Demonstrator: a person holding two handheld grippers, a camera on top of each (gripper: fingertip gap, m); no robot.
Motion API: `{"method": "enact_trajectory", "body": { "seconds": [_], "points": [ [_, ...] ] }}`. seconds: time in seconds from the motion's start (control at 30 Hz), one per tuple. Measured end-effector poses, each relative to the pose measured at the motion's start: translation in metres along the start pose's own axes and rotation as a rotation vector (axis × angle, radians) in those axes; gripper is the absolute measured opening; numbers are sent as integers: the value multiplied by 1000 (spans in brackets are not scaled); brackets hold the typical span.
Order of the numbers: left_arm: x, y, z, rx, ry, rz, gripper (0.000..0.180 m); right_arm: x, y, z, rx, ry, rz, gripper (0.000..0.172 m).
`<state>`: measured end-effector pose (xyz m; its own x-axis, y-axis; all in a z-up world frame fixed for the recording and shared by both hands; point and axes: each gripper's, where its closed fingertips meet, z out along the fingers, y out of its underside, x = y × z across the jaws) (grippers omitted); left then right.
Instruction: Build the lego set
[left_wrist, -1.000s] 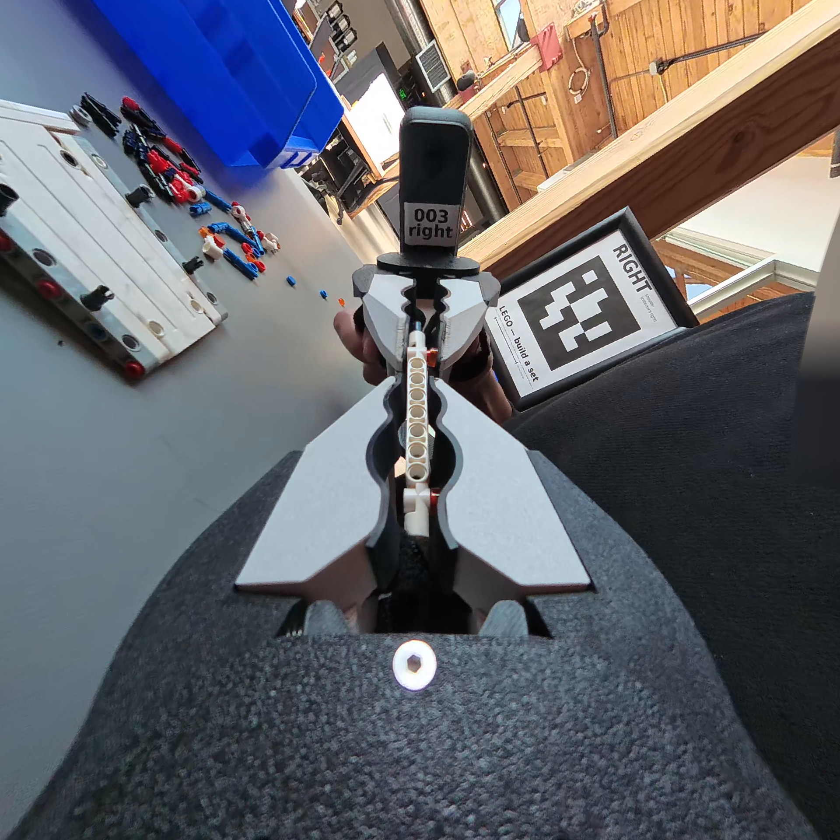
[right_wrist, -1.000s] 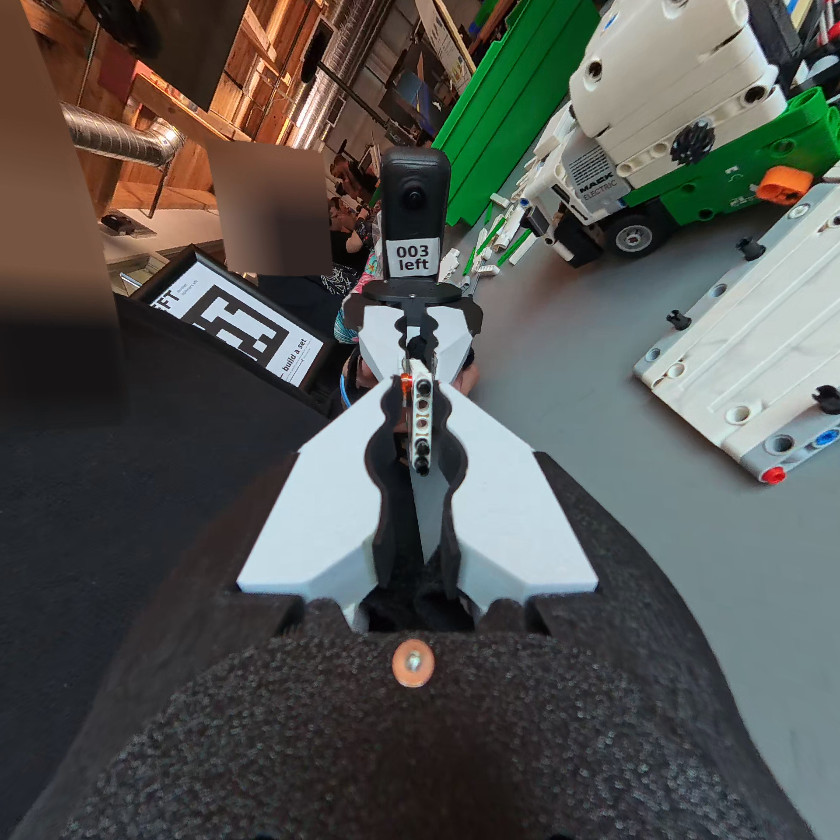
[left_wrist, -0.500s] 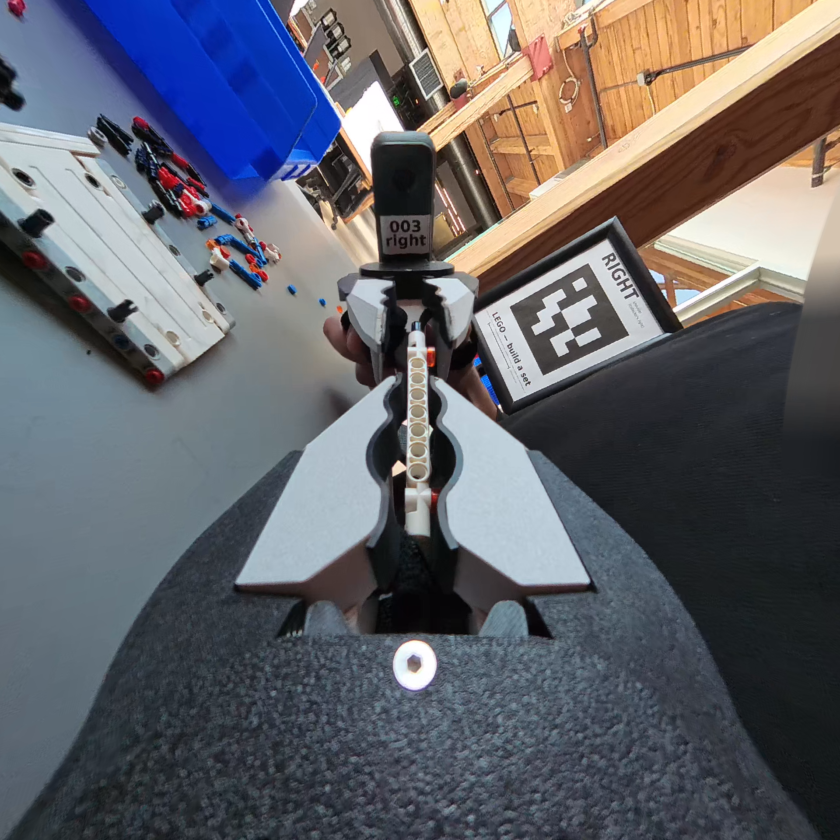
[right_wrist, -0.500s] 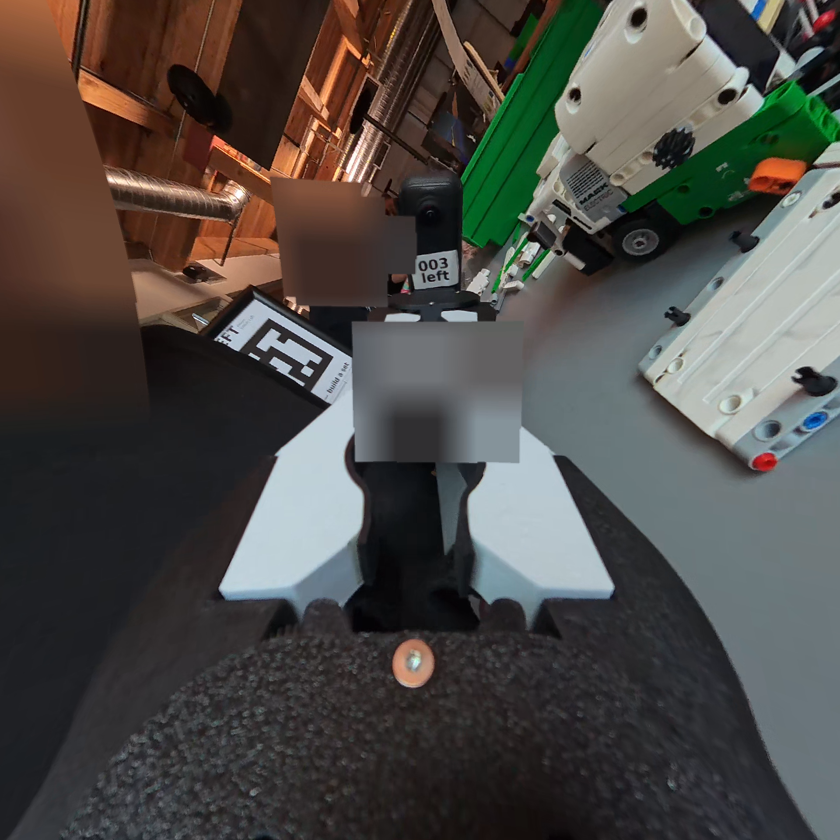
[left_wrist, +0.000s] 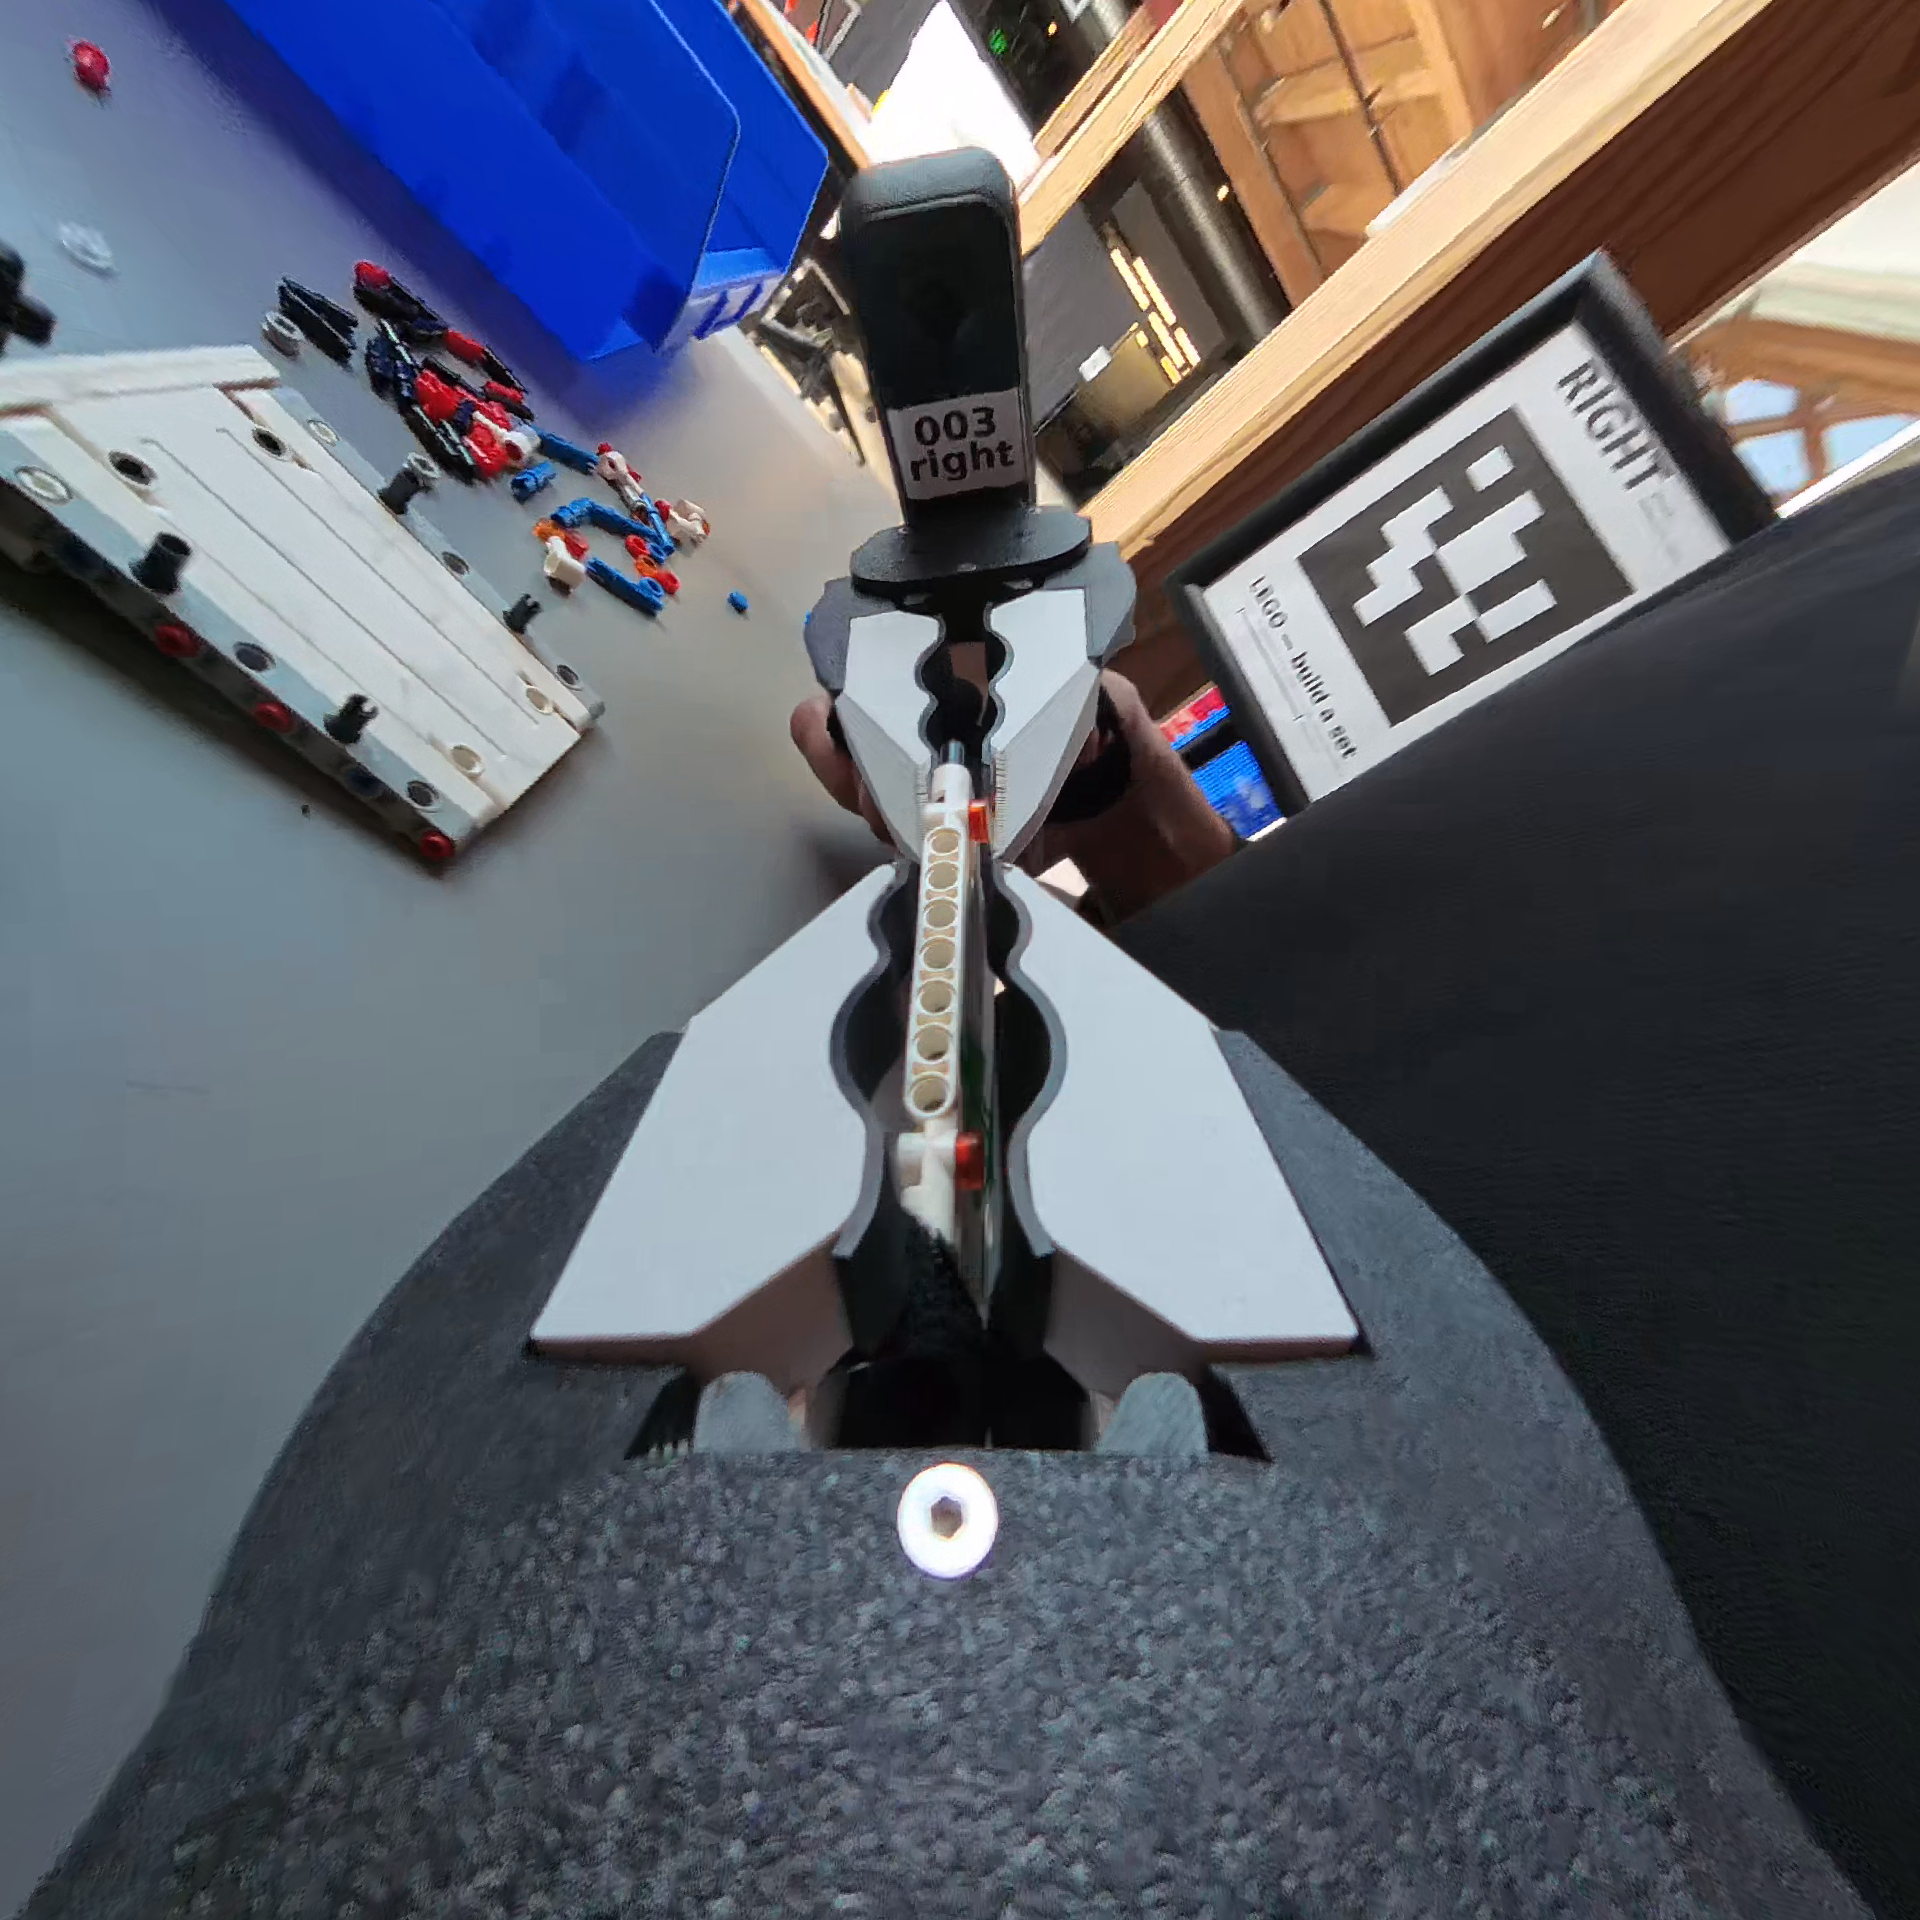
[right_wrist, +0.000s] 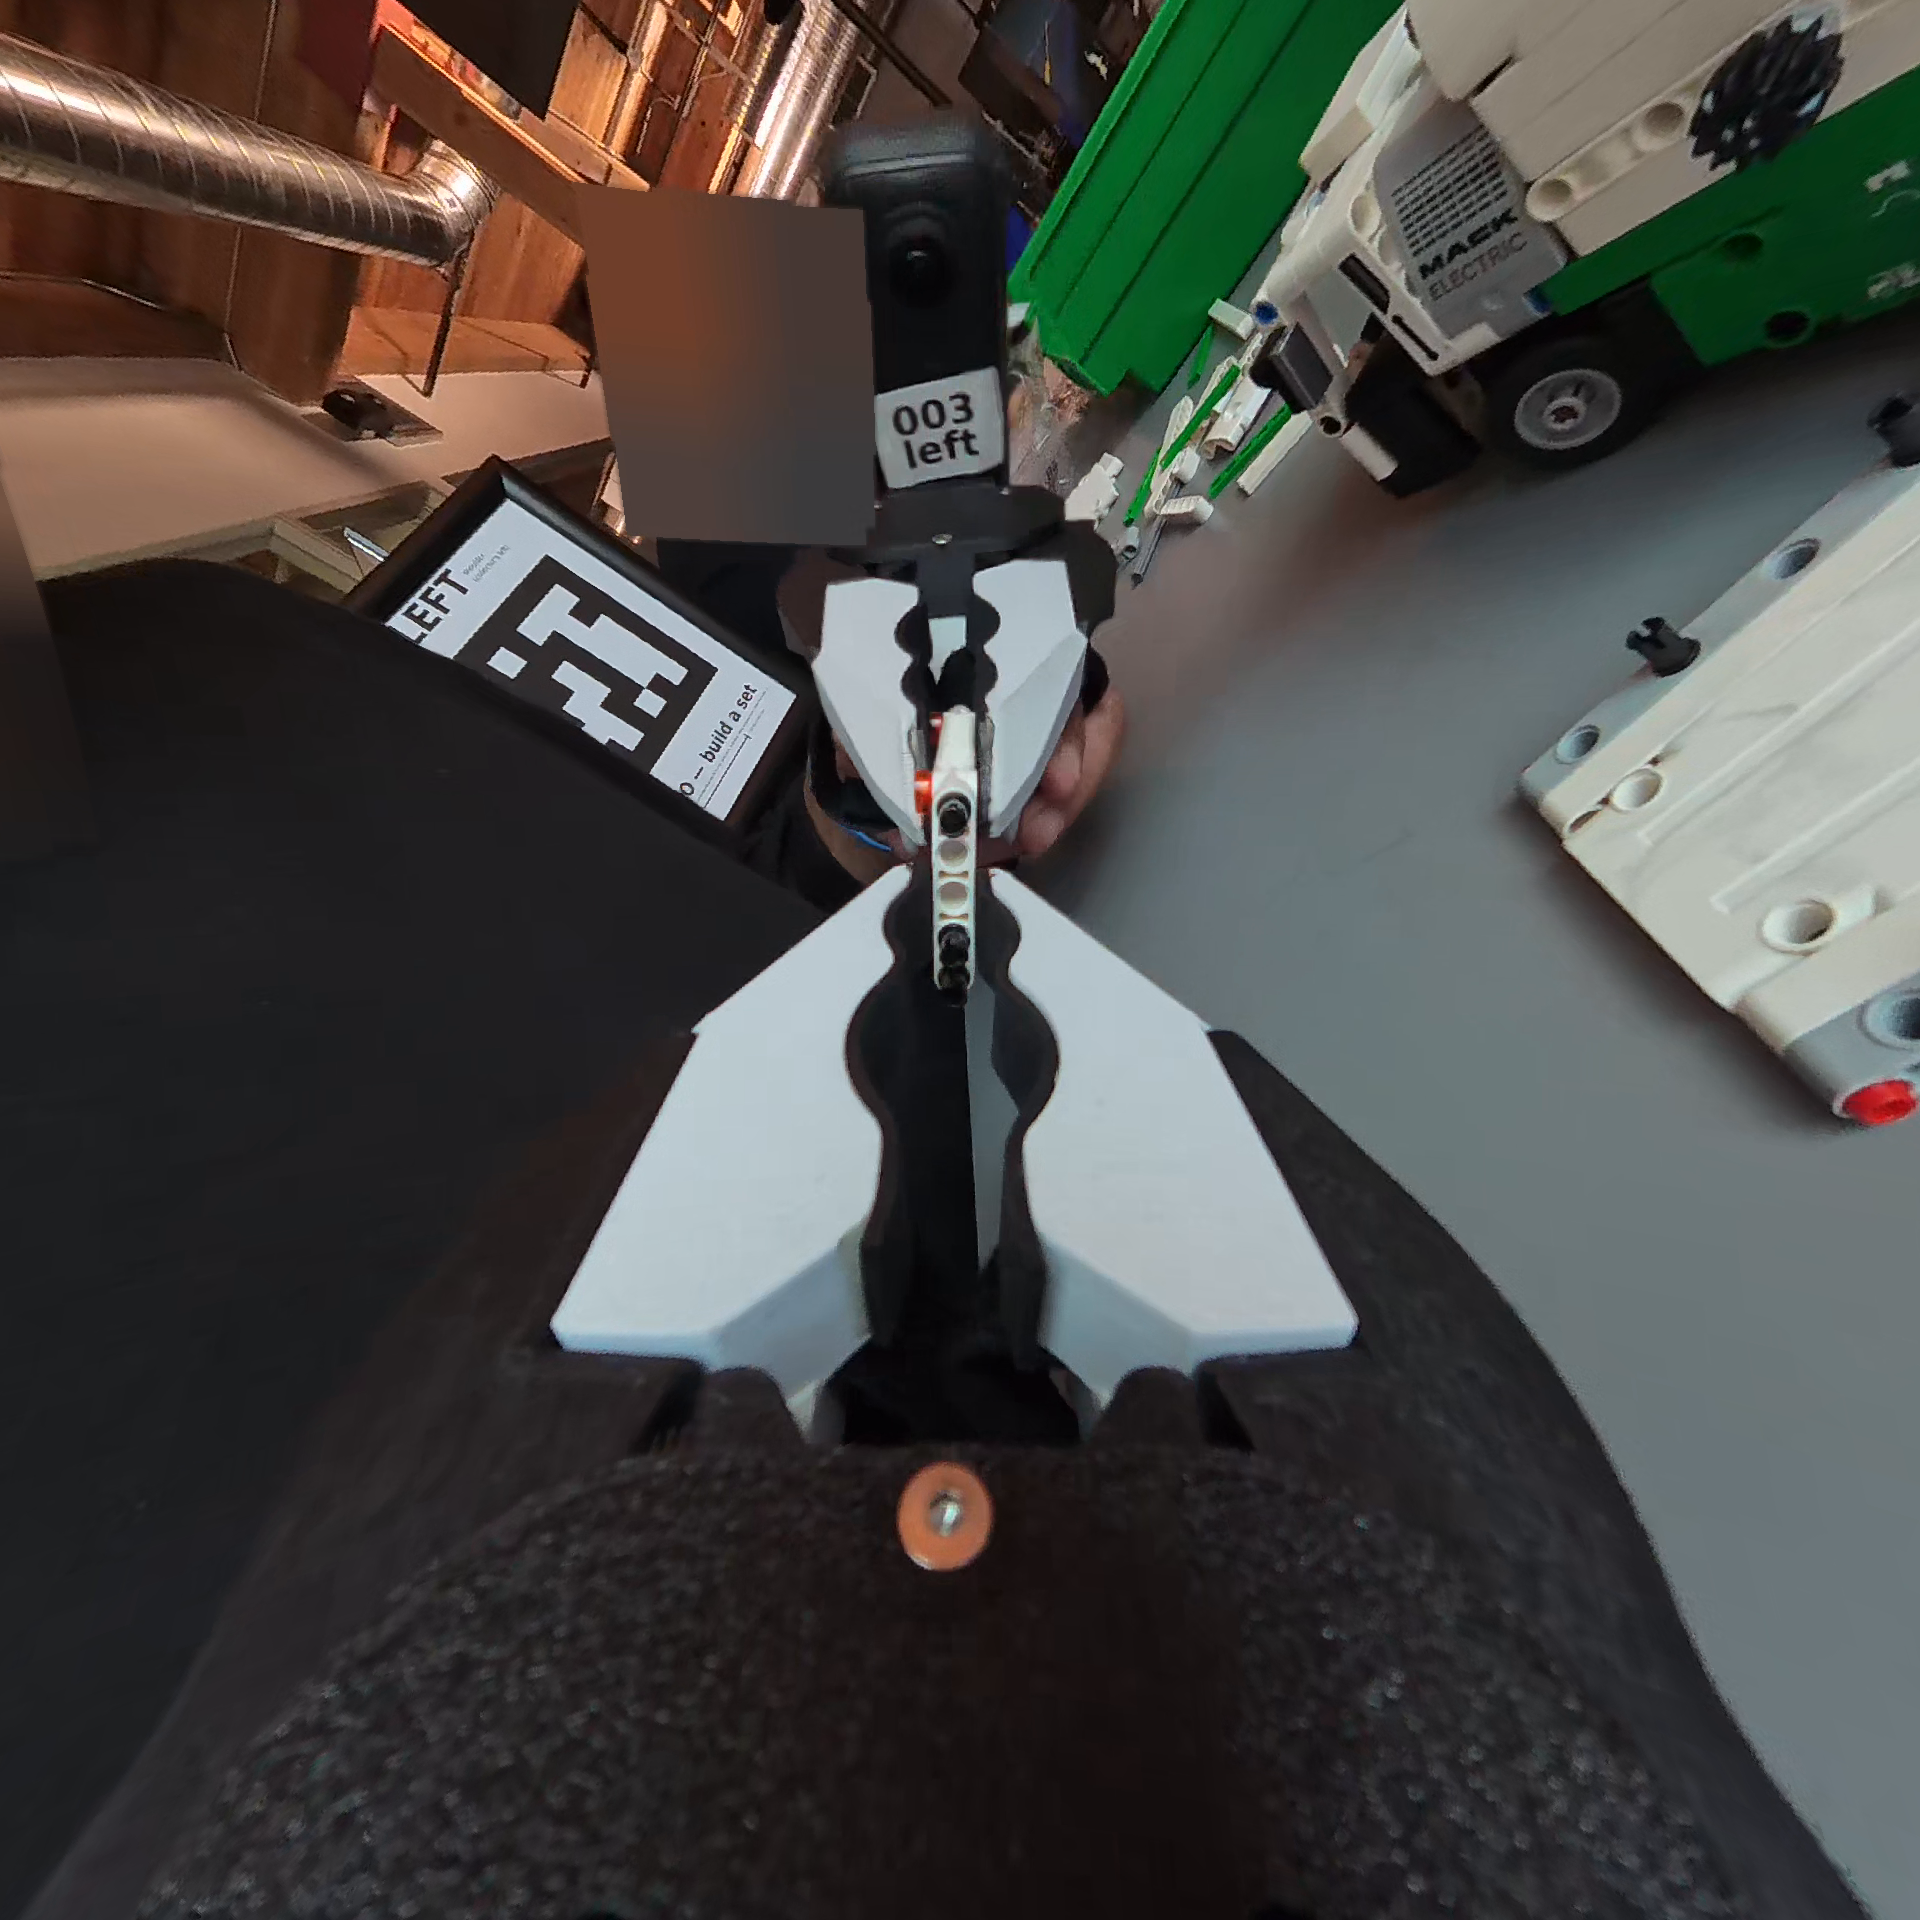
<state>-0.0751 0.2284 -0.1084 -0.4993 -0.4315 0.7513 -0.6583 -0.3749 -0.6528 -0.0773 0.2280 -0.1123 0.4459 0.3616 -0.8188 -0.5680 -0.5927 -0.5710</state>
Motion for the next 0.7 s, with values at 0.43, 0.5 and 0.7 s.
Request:
{"method": "enact_trajectory", "body": {
  "seconds": [0.43,0.5,0.7],
  "points": [
    [-42,-4,-6,-350,-650,870,67,37,-13,-14,159,173,166,6],
    [-48,-2,-3,-417,-711,968,67,35,-11,-15,154,153,192,6],
    [-57,7,9,-514,-749,1059,46,31,-7,-17,129,124,206,6]
  ]
}}
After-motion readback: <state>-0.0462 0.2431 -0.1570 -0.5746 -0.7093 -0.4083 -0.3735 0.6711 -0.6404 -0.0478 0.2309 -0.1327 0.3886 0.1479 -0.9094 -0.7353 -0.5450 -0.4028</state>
